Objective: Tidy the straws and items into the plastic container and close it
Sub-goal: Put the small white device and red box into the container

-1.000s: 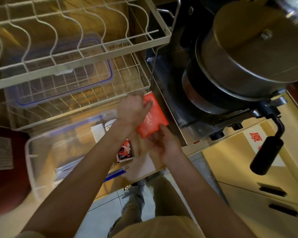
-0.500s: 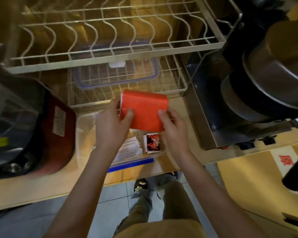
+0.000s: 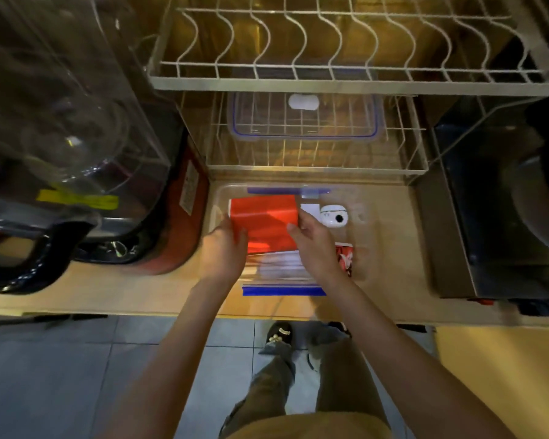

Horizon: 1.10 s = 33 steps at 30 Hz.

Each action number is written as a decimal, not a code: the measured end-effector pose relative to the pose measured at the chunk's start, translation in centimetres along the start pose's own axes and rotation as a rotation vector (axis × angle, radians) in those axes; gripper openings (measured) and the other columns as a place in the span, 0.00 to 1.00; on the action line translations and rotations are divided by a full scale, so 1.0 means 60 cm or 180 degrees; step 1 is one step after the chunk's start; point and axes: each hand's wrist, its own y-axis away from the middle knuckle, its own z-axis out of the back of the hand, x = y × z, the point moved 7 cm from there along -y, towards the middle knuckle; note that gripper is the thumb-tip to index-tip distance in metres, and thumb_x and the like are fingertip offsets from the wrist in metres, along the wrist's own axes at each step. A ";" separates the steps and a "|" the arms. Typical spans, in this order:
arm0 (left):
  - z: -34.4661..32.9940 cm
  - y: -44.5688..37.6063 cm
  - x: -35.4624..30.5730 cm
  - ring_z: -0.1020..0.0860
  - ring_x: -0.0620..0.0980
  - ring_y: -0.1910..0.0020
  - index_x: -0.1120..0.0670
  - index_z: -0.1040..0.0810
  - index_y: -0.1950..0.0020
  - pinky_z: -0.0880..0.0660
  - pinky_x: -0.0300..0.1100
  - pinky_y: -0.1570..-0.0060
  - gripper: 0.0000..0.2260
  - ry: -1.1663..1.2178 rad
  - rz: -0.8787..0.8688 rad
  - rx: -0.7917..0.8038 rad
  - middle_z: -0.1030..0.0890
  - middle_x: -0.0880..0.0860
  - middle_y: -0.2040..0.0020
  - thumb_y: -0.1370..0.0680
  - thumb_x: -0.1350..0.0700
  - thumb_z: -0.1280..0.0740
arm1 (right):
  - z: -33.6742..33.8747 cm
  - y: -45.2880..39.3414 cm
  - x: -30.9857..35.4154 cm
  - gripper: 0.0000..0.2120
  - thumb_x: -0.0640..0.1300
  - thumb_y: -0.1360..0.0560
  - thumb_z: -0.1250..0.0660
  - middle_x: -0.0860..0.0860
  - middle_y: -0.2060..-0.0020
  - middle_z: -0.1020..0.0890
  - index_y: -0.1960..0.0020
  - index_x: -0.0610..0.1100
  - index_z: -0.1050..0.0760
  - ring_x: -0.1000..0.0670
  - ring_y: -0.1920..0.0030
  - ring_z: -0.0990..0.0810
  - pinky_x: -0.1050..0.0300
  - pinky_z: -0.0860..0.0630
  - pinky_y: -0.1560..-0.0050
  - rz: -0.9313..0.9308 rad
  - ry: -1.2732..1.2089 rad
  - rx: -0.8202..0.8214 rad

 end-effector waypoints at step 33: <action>-0.052 -0.001 -0.014 0.49 0.54 0.23 0.51 0.39 0.28 0.41 0.51 0.27 0.27 -0.1333 -0.1078 0.0675 0.47 0.54 0.23 0.25 0.61 0.36 | -0.012 -0.023 -0.030 0.09 0.34 0.25 0.39 0.39 0.55 0.17 0.49 0.33 0.21 0.43 0.55 0.19 0.51 0.22 0.52 -0.0180 0.2165 0.1106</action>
